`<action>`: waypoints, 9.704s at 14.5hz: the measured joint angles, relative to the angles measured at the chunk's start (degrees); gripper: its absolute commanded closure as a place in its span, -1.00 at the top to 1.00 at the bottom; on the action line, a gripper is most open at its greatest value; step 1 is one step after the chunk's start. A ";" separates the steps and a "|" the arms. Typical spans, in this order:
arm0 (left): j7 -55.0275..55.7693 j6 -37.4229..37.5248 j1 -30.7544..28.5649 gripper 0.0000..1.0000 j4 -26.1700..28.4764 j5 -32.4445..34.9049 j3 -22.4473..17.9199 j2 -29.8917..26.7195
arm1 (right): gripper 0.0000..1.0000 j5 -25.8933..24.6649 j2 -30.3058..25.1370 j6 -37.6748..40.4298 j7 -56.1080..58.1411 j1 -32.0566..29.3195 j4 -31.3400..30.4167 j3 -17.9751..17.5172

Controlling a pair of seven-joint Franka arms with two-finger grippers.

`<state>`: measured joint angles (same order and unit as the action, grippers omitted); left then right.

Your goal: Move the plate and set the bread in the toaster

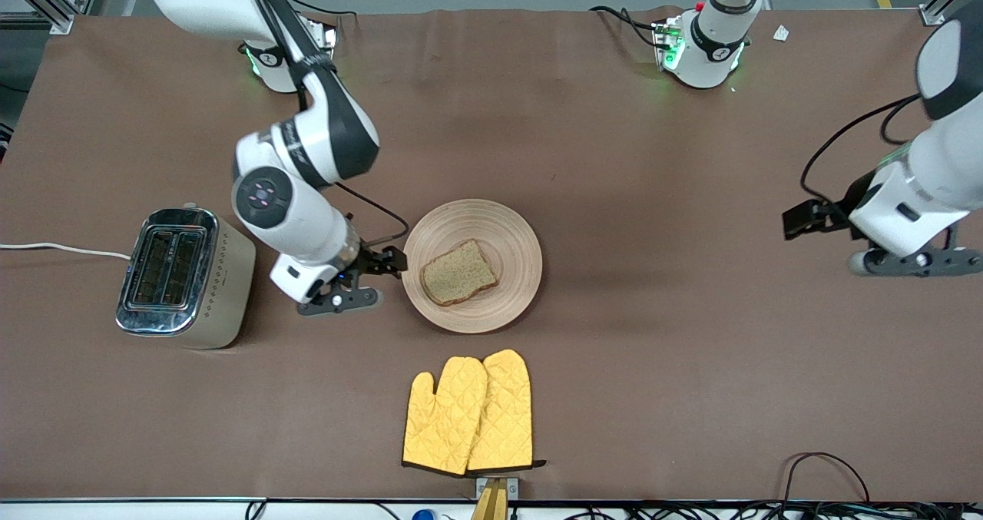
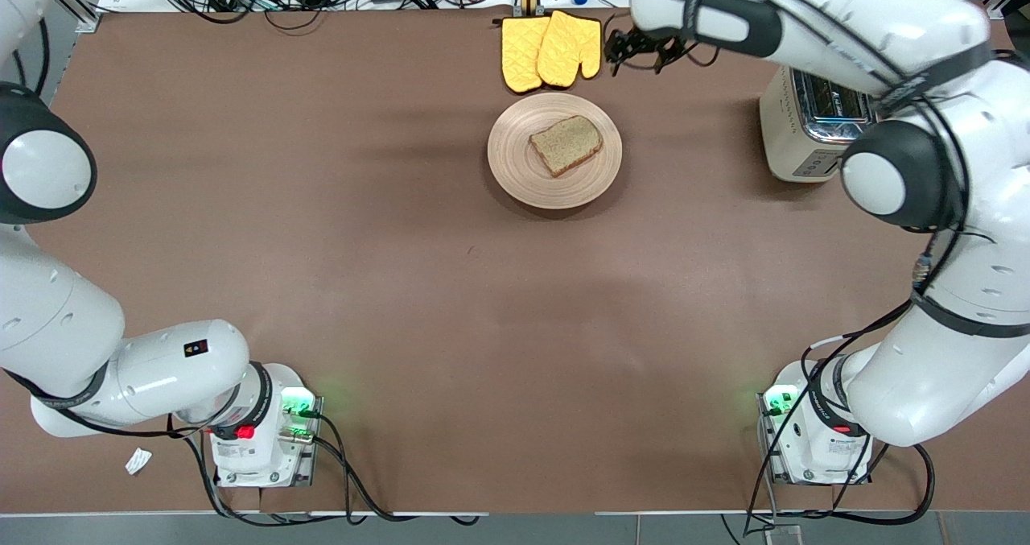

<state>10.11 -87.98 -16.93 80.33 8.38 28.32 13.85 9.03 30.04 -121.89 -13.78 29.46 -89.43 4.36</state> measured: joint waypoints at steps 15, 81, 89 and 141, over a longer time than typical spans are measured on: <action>-1.16 6.45 16.63 1.00 4.56 -6.75 -20.65 -13.36 | 0.17 -0.11 9.88 -11.31 -10.18 7.01 -1.80 0.26; -1.16 6.46 17.89 1.00 6.88 -9.80 -21.59 -14.13 | -0.96 -45.18 0.96 31.41 -2.40 10.54 5.01 31.82; -1.16 6.45 17.92 1.00 6.91 -9.90 -21.57 -14.05 | -0.96 -42.74 1.05 27.90 -11.63 11.15 -0.11 30.76; -1.00 5.62 17.91 1.00 6.29 -7.65 -20.24 -14.35 | 1.00 -8.85 -30.58 33.71 13.36 -26.59 2.35 3.85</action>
<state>9.11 -82.36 0.98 86.62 0.72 8.08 -0.50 0.18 -0.54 -88.18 -0.42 2.87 -87.07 8.20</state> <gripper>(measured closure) 0.000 0.000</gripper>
